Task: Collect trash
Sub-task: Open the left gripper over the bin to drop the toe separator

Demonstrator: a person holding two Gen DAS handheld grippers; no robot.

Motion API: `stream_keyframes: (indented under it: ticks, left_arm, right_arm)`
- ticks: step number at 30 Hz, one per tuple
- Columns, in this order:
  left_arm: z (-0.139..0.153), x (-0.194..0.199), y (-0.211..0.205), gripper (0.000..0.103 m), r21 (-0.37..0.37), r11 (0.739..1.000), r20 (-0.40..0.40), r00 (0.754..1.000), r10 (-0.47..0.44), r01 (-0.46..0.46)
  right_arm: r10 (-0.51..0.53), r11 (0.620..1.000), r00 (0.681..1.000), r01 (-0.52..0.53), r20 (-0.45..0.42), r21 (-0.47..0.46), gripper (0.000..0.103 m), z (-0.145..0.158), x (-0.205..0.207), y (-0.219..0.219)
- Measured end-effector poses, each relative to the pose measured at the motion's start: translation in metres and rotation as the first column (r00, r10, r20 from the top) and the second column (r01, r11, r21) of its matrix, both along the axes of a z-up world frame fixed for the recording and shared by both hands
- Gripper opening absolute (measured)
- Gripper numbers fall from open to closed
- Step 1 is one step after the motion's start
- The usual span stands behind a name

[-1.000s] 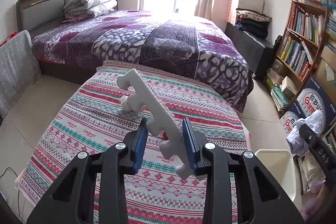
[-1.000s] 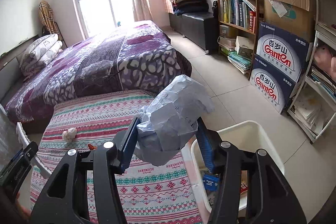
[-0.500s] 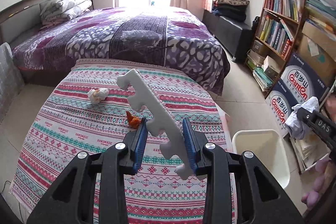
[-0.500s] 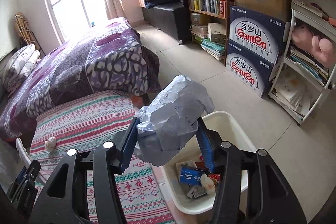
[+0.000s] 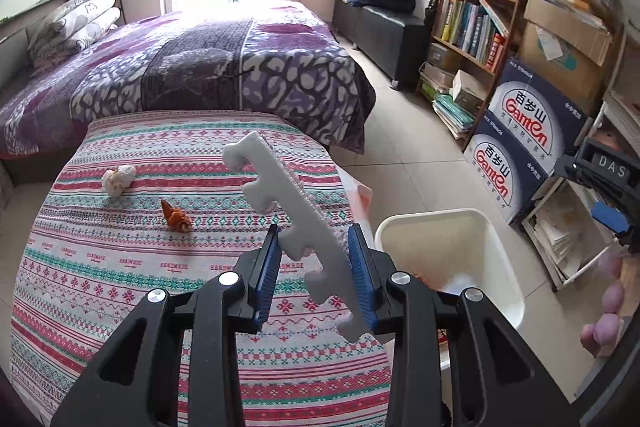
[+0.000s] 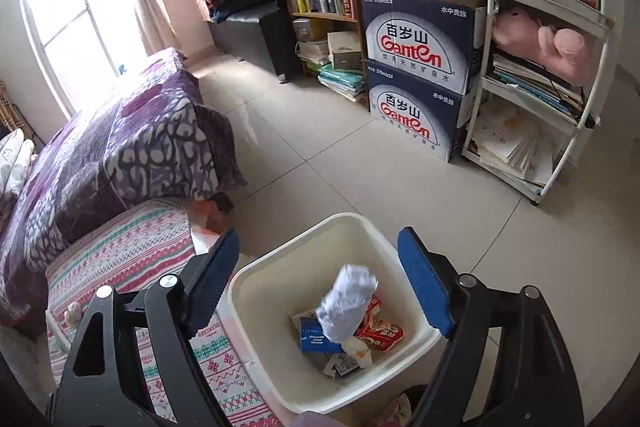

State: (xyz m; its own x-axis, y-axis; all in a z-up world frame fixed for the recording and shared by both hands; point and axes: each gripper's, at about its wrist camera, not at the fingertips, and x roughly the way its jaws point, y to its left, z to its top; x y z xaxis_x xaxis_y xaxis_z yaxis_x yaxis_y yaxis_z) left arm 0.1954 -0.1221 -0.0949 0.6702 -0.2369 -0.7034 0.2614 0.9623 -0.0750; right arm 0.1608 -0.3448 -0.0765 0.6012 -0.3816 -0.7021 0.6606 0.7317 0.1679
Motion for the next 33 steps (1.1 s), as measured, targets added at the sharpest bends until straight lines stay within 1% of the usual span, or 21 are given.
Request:
stream_keyframes:
  ticks: [6,12,18,25,28,29,30,33]
  left_arm:
    - [-0.008,-0.009,-0.031,0.034,0.019,0.997,-0.02,0.997,-0.073,0.074]
    - [-0.015,-0.021,-0.058,0.035,0.024,0.989,-0.041,0.988,-0.146,0.147]
    - [-0.022,-0.028,-0.08,0.035,-0.001,0.977,-0.079,0.974,-0.211,0.211]
    - [-0.028,-0.031,-0.1,0.037,-0.07,0.958,-0.129,0.949,-0.286,0.279]
    - [-0.031,-0.03,-0.106,0.043,-0.08,0.956,-0.144,0.946,-0.291,0.282]
    - [-0.032,-0.03,-0.106,0.048,-0.083,0.956,-0.146,0.945,-0.291,0.282]
    - [-0.032,-0.03,-0.107,0.051,-0.084,0.956,-0.145,0.946,-0.292,0.282]
    - [-0.033,-0.028,-0.107,0.053,-0.072,0.958,-0.142,0.948,-0.285,0.277]
  right_arm:
    - [-0.064,0.997,0.998,0.063,0.015,0.035,0.085,0.002,-0.013,-0.029]
    - [-0.094,0.994,0.995,0.093,0.022,0.057,0.086,0.005,-0.022,-0.046]
    - [-0.117,0.991,0.993,0.115,0.015,0.068,0.087,0.004,-0.03,-0.058]
    - [-0.148,0.985,0.989,0.147,0.013,0.085,0.088,0.001,-0.039,-0.074]
    - [-0.161,0.982,0.987,0.159,0.01,0.099,0.088,-0.001,-0.042,-0.081]
    - [-0.163,0.982,0.987,0.162,0.009,0.101,0.088,-0.001,-0.043,-0.083]
    - [-0.165,0.981,0.986,0.163,0.008,0.104,0.088,-0.001,-0.044,-0.084]
    - [-0.165,0.981,0.986,0.163,0.003,0.108,0.088,-0.003,-0.044,-0.085]
